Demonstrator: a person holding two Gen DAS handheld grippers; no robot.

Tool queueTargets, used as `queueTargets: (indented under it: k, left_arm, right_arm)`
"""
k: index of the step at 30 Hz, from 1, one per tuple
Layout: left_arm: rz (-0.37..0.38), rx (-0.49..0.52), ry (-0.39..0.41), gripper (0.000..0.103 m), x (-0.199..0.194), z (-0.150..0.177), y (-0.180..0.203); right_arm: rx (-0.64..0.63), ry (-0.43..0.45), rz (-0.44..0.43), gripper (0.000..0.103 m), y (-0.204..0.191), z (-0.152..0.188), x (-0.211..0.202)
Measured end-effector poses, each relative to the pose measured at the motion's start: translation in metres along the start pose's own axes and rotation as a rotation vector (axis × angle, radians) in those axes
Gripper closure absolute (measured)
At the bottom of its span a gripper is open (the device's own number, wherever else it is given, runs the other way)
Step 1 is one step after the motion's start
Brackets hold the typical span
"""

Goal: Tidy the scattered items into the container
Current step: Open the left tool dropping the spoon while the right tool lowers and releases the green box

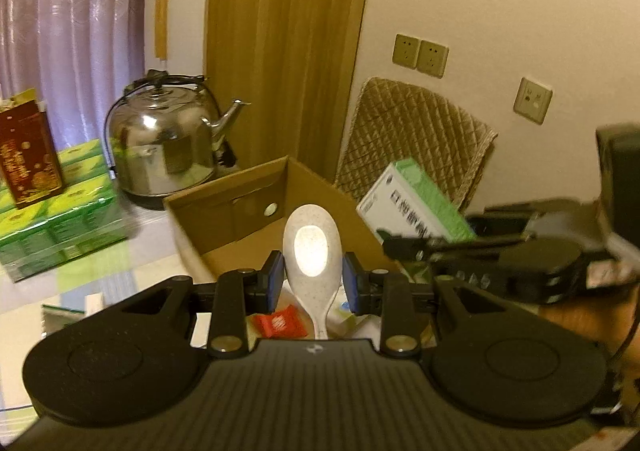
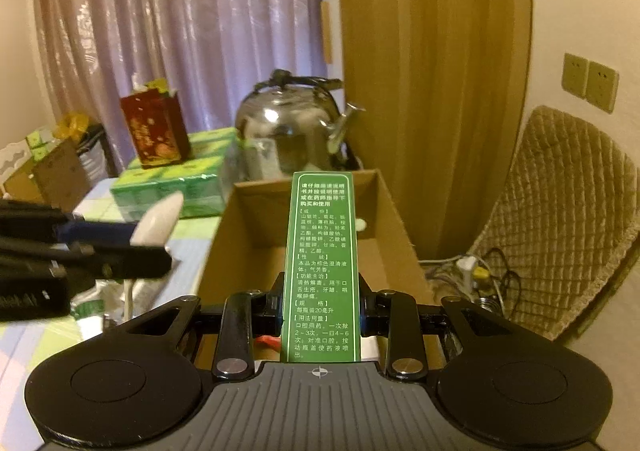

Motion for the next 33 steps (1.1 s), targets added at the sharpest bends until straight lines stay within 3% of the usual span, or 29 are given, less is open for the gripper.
queueTargets:
  k: [6,17,25,33]
  left_arm:
    - [-0.004,-0.082,-0.004,0.077,0.031,0.001,-0.003]
    - [-0.052,-0.074,-0.111,0.077,0.076,0.047,-0.018]
    - [-0.068,-0.066,-0.155,0.077,0.086,0.067,-0.021]
    - [-0.077,-0.060,-0.144,0.078,0.079,0.062,-0.022]
  right_arm:
    - [0.020,-0.043,-0.005,0.075,0.019,0.014,0.018]
    - [0.044,-0.083,-0.023,0.075,0.027,0.037,0.046]
    - [0.054,-0.102,-0.025,0.075,0.031,0.047,0.057]
    - [0.058,-0.106,-0.031,0.075,0.029,0.049,0.056]
Point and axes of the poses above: each gripper's, at about its wrist camera, not at the fingertips, and x roughly the way its jaws point, y to its right, z to its underside, the point moved 4 cm from there along x, roughly the way its jaws point, and after that the axes turned 15 degrees about y, right-handed, at the moved point
